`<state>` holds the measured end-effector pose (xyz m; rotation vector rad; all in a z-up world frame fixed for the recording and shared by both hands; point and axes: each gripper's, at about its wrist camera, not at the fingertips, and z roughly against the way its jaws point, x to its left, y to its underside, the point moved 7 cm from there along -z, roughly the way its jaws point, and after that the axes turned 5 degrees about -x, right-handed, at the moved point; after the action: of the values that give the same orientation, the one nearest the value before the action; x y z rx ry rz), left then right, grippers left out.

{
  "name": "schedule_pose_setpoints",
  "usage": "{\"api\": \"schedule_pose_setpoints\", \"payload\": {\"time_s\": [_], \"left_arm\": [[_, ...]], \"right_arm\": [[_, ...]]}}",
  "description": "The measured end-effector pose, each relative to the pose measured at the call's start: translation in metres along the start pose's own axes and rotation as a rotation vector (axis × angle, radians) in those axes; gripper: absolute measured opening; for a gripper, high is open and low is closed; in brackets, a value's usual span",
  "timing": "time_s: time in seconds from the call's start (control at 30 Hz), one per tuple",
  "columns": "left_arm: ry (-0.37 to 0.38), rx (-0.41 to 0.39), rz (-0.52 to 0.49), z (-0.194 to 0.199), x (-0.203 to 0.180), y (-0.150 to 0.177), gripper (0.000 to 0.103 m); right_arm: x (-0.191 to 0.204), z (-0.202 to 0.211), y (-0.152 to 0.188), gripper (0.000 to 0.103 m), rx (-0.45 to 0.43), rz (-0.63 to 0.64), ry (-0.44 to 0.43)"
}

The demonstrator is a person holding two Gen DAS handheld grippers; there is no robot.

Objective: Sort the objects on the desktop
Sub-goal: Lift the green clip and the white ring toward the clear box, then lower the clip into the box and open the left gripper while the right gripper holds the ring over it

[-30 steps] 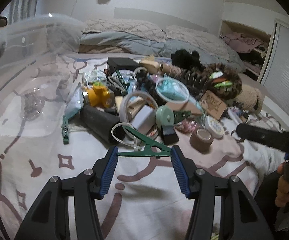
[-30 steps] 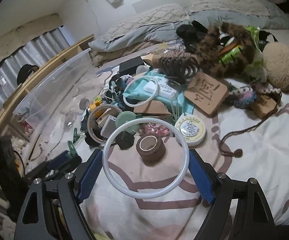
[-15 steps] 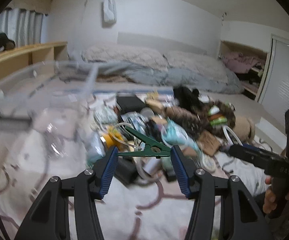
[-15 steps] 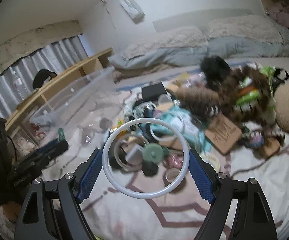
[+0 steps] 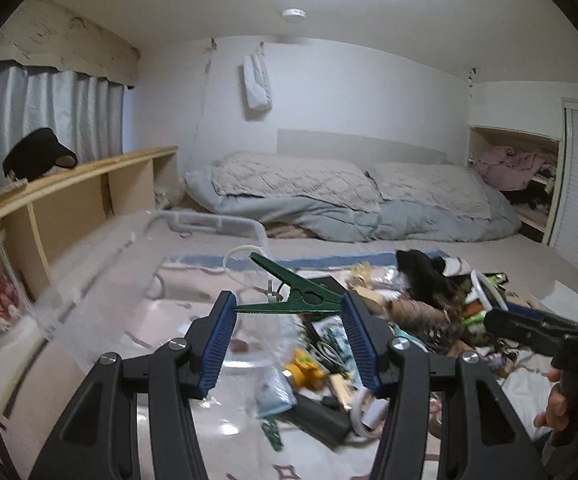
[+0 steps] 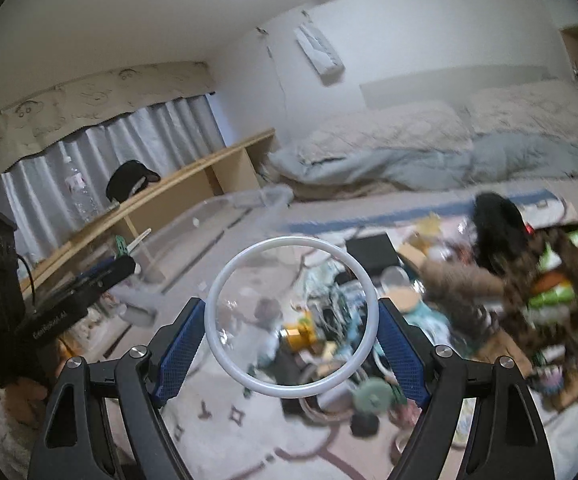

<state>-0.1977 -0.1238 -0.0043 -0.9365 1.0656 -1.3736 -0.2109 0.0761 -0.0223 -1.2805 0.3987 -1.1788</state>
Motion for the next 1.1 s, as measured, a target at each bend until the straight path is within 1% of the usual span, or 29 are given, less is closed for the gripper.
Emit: {"api": "schedule_pose_setpoints", "payload": {"time_s": [0.17, 0.27, 0.5, 0.73, 0.83, 0.93, 1.0, 1.1], "left_arm": [[-0.041, -0.014, -0.001, -0.006, 0.026, -0.012, 0.054], [-0.061, -0.001, 0.015, -0.012, 0.045, -0.015, 0.054], [-0.131, 0.075, 0.101, -0.037, 0.101, -0.009, 0.054], [-0.172, 0.139, 0.13, -0.055, 0.133, -0.003, 0.054], [-0.181, 0.174, 0.132, -0.062, 0.142, 0.001, 0.054], [-0.17, 0.22, 0.124, -0.068, 0.145, 0.006, 0.054], [-0.149, 0.248, 0.145, -0.069, 0.147, 0.008, 0.054], [-0.152, 0.269, 0.132, -0.069, 0.149, 0.011, 0.054]], "right_arm": [[0.023, -0.018, -0.02, 0.084, -0.01, 0.008, -0.038], [0.037, -0.031, -0.03, 0.084, -0.005, 0.022, -0.059], [0.071, -0.066, -0.044, 0.084, 0.036, 0.047, -0.112], [0.101, -0.094, -0.049, 0.084, 0.079, 0.09, -0.131], [0.112, -0.104, -0.047, 0.084, 0.097, 0.119, -0.135], [0.125, -0.119, -0.042, 0.084, 0.143, 0.144, -0.151], [0.129, -0.128, -0.038, 0.084, 0.169, 0.147, -0.153], [0.133, -0.145, -0.029, 0.084, 0.223, 0.126, -0.164]]}}
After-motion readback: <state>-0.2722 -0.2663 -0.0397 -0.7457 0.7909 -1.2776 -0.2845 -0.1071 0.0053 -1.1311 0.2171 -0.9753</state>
